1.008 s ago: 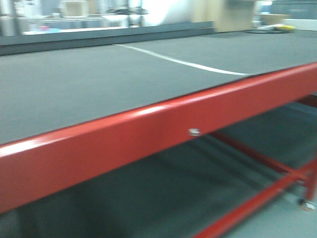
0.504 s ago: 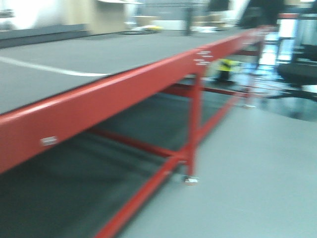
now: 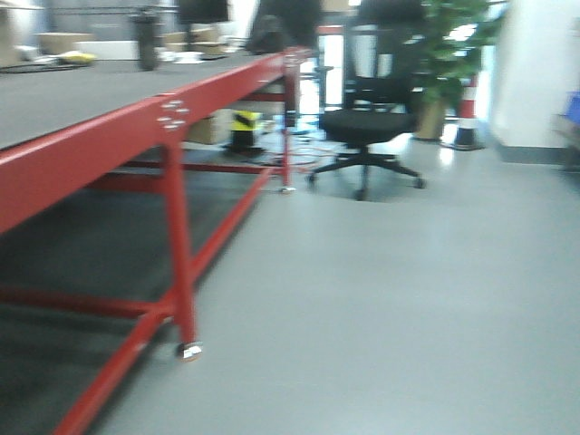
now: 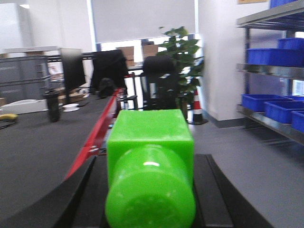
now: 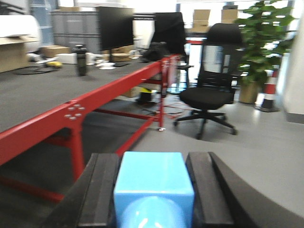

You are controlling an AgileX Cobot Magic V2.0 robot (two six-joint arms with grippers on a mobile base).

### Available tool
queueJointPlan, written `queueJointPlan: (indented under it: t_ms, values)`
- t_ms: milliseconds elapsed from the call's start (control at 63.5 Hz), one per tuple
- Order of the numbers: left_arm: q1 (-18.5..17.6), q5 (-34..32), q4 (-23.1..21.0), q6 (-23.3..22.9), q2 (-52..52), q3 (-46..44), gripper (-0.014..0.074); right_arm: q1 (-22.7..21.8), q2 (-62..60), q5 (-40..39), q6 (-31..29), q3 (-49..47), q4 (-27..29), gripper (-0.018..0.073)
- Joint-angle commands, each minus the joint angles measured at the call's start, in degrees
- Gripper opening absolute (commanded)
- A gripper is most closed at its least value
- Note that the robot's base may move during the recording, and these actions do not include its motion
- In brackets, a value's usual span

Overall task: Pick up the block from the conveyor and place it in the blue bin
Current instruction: 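Drive the base away from the conveyor holding both bricks, then drive the base up to the shelf of blue bins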

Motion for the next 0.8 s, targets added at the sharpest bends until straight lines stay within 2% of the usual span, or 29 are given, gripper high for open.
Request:
queueJointPlan:
  t_ms: [0, 787]
  values:
    - [0.1, -1.2, -0.6, 0.1, -0.3, 0.0, -0.0111, 0.2, -0.3, -1.2, -0.1, 0.1, -0.3, -0.0162]
    - [0.1, -1.3, -0.6, 0.1, -0.3, 0.0, -0.0111, 0.2, -0.3, -1.3, -0.1, 0.1, -0.3, -0.0162]
